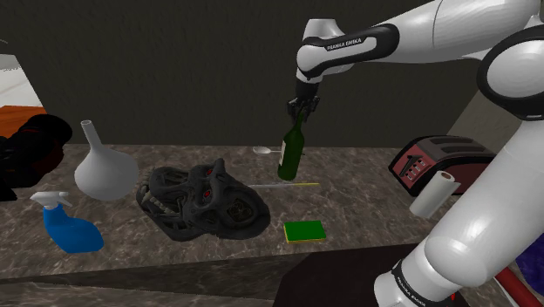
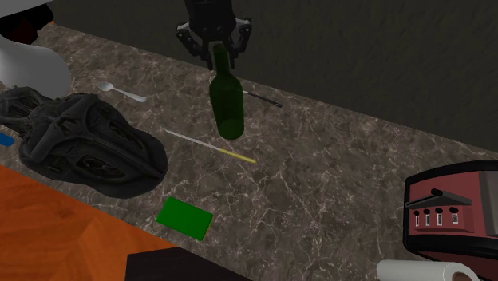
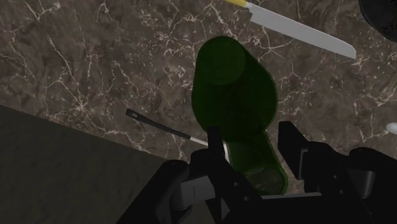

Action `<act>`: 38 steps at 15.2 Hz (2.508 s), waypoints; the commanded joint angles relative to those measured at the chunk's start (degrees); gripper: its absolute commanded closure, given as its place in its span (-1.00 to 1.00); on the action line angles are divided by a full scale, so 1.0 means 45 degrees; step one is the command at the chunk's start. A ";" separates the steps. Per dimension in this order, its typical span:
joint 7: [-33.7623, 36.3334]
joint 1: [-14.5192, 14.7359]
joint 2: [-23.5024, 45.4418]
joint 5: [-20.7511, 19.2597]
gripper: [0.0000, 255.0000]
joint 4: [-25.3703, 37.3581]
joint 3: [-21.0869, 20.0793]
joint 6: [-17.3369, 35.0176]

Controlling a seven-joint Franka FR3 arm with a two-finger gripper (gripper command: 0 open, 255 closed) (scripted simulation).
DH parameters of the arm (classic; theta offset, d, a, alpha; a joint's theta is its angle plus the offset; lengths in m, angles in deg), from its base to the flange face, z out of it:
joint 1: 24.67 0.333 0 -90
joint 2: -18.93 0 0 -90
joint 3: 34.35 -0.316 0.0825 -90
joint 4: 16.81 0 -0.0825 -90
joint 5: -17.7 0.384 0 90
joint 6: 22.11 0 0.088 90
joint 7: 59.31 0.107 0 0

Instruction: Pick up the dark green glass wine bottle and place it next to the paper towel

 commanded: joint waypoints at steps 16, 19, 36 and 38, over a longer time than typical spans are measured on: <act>-0.0100 0.0008 -0.0334 0.0043 1.00 0.1991 -0.0008 -0.2327; -0.0119 0.0010 -0.0336 0.0048 1.00 0.2503 -0.0010 -0.2840; -0.0227 0.0025 0.0200 0.0055 1.00 0.6120 -0.0021 -0.5919; -0.0240 0.0028 0.0337 0.0053 1.00 0.6650 -0.0023 -0.6313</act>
